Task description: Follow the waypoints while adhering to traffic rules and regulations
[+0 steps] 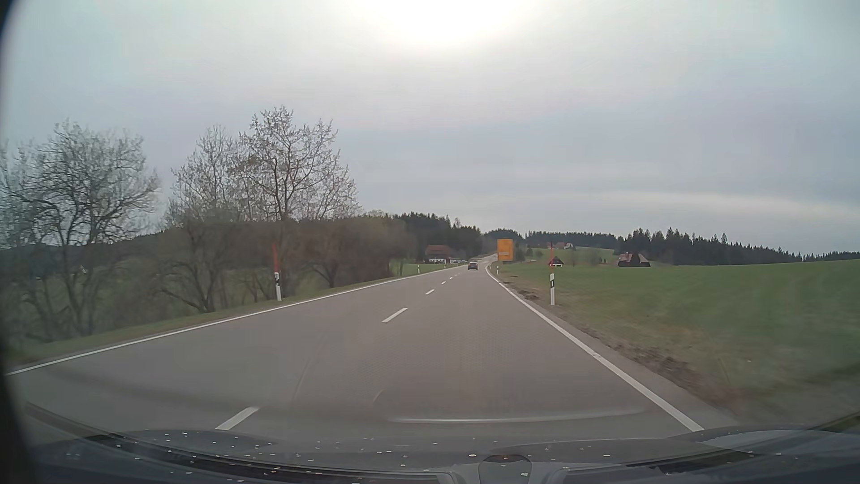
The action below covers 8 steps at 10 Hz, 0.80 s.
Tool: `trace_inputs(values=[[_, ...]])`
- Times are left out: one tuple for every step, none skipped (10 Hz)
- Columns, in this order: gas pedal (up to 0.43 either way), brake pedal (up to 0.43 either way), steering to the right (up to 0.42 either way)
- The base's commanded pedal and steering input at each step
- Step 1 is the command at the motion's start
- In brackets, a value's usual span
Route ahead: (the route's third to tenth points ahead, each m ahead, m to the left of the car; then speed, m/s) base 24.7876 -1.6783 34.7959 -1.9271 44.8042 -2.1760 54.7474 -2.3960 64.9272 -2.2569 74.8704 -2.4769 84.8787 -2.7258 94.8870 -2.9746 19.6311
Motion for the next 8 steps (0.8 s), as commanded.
trace_inputs(values=[[0.150, 0.000, 0.001], [0.150, 0.000, 0.000], [0.150, 0.000, 0.000], [0.150, 0.000, 0.000], [0.150, 0.000, 0.000], [0.150, 0.000, 0.001], [0.150, 0.000, 0.002], [0.150, 0.000, 0.002]])
